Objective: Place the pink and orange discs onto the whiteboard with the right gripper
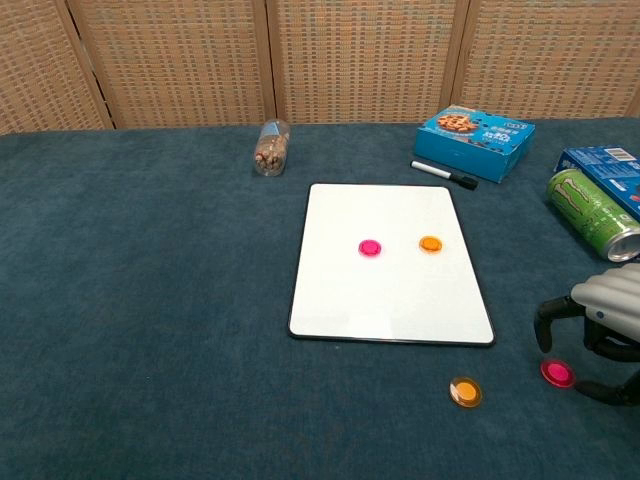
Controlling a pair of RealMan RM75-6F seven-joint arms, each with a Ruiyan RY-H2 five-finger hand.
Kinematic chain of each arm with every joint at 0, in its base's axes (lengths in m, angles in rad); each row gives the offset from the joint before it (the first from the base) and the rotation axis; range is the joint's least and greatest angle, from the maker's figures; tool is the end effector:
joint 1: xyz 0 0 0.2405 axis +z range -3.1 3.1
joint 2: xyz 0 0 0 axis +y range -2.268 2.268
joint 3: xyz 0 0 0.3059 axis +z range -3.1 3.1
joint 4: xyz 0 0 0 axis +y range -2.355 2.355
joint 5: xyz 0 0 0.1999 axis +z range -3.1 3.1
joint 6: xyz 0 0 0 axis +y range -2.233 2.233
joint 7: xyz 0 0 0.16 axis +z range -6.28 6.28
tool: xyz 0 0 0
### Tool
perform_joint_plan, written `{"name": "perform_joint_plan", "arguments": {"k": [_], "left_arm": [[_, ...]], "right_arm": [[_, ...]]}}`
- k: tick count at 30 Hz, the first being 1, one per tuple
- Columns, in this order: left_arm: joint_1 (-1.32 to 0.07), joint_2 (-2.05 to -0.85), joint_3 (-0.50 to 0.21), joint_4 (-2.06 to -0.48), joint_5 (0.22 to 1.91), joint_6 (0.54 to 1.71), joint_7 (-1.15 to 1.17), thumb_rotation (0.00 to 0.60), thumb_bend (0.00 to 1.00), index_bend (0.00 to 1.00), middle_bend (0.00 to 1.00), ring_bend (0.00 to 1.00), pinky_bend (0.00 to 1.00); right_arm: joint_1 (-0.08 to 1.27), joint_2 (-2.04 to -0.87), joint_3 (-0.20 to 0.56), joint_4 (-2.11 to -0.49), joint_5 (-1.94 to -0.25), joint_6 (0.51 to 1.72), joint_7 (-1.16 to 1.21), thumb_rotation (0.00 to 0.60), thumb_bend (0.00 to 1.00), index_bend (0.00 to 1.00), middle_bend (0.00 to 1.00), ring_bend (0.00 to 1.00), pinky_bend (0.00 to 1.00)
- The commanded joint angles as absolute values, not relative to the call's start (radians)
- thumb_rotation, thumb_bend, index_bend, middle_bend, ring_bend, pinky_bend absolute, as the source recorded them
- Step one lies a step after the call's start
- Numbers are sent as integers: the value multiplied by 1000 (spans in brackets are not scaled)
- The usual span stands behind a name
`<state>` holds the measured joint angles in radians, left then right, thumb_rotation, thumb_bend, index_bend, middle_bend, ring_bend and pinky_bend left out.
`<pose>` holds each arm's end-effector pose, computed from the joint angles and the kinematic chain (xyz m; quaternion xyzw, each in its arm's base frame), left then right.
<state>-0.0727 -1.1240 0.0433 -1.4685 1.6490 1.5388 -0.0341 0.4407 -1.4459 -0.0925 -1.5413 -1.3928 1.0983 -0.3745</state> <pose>-0.3632 0.1772 0.1852 -0.6610 -0.3415 -0.3668 0.5586 -0.2875 -0.2622 0.0013 0.7923 -0.3523 0.2741 0.4158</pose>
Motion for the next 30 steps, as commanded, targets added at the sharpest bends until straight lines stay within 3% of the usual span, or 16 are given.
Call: {"name": "perform_joint_plan", "arguments": {"k": [1, 30], "left_arm": [[-72, -1122, 42, -1470, 1649, 1543, -37, 600, 0, 0, 0, 0, 0], [-73, -1122, 41, -1470, 1644, 1535, -38, 600, 0, 0, 0, 0, 0]], "right_arm": [[439, -1448, -89, -1539, -1395, 1097, -373, 600, 361, 408, 961, 949, 1000], [424, -1482, -71, -1489, -1404, 1056, -371, 600, 362, 421, 961, 949, 1000]]}}
